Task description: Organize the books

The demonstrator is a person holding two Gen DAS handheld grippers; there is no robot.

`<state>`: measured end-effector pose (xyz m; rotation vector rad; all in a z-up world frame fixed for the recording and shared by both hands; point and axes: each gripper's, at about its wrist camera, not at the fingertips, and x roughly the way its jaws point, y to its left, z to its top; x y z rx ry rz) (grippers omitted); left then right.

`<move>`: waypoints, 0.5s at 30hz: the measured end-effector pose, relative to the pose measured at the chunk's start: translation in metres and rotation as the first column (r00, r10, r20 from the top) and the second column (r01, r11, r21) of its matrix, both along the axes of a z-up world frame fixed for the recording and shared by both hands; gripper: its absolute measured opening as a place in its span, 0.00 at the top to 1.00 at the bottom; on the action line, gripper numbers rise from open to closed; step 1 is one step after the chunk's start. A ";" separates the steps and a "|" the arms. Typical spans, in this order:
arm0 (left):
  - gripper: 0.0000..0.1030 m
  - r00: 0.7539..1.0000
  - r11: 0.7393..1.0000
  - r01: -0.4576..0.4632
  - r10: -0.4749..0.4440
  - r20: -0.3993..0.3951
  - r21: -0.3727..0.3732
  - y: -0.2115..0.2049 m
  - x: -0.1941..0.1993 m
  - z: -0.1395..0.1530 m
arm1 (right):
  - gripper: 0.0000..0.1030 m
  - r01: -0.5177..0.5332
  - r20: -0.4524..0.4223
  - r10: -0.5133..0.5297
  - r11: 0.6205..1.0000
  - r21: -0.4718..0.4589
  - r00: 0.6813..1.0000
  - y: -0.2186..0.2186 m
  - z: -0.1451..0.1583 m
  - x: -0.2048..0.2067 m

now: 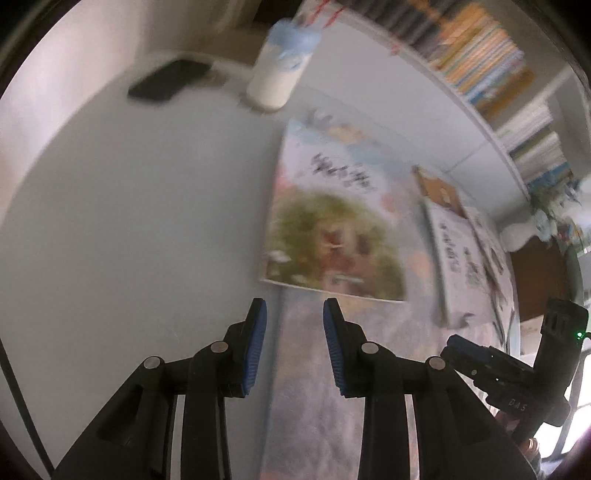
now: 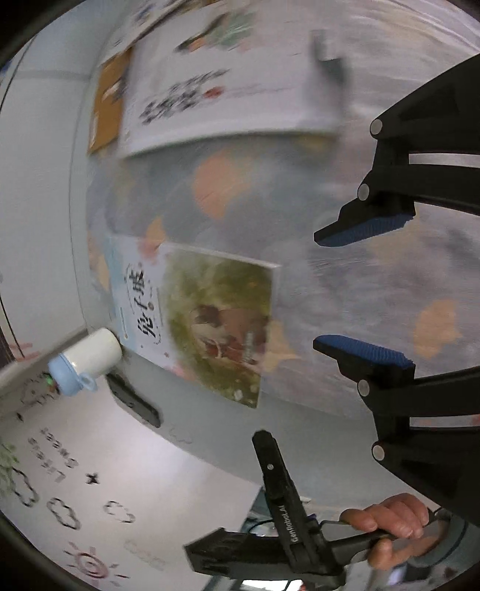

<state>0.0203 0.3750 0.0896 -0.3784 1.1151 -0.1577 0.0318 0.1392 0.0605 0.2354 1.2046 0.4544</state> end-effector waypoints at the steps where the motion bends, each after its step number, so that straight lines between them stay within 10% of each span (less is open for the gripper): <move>1: 0.72 0.999 1.000 0.021 -0.021 0.041 0.009 -0.010 -0.005 0.015 | 0.53 0.010 0.012 -0.011 1.000 0.004 1.000 -0.006 0.006 -0.008; 12: 0.72 0.911 0.968 0.250 -0.248 0.328 0.039 -0.150 -0.045 0.143 | 0.43 0.098 0.262 -0.078 0.993 -0.065 0.962 -0.088 0.099 -0.082; 15: 0.50 0.878 0.958 0.276 -0.282 0.386 0.072 -0.193 -0.057 0.172 | 0.36 0.119 0.290 -0.111 0.993 -0.010 0.951 -0.131 0.115 -0.095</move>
